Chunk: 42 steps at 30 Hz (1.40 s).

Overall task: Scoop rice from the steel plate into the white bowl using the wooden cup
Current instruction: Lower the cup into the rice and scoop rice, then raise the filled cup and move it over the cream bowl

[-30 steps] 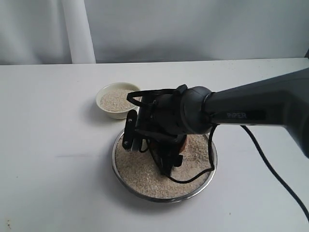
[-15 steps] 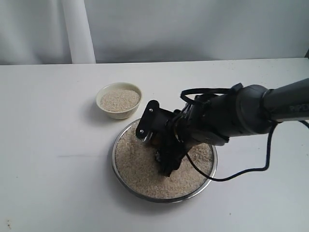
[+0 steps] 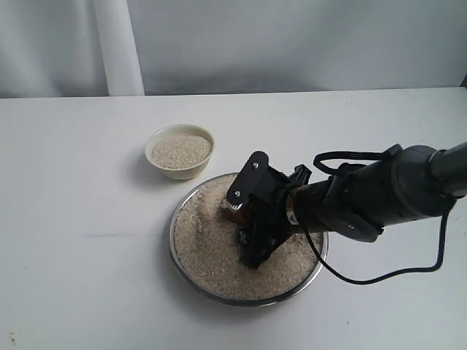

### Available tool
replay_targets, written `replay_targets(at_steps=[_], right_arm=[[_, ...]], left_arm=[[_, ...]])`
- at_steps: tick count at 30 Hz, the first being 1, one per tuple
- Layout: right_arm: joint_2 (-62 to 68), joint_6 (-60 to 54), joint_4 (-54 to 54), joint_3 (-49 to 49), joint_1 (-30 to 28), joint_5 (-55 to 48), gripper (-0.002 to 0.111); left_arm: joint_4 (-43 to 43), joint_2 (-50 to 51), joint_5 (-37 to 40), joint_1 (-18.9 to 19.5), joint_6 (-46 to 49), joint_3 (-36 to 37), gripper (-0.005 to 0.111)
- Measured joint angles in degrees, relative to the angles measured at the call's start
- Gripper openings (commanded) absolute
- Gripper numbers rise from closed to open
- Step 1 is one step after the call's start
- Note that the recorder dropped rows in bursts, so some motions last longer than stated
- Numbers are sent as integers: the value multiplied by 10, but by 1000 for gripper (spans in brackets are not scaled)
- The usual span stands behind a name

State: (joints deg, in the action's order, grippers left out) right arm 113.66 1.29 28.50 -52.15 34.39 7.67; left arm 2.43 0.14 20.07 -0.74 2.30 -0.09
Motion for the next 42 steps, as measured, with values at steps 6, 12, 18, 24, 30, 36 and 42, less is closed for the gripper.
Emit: replay_targets(at_steps=[6, 12, 18, 24, 30, 36, 42], right_arm=[[-24, 0, -4, 6, 0, 3, 0], [-76, 0, -13, 6, 0, 13, 0], [-123, 0, -21, 6, 0, 13, 0], [-140, 0, -24, -14, 2, -9, 0], [-123, 1, -30, -101, 5, -95, 0], [-70, -3, -27, -227, 5, -196, 0], [11, -19, -25, -371, 5, -305, 0]], left_arm=[[0, 0, 0, 0, 0, 0, 0], [0, 0, 0, 0, 0, 0, 0], [0, 0, 0, 0, 0, 0, 0], [0, 0, 0, 0, 0, 0, 0], [0, 0, 0, 0, 0, 0, 0], [0, 0, 0, 0, 0, 0, 0], [0, 0, 0, 0, 0, 0, 0]])
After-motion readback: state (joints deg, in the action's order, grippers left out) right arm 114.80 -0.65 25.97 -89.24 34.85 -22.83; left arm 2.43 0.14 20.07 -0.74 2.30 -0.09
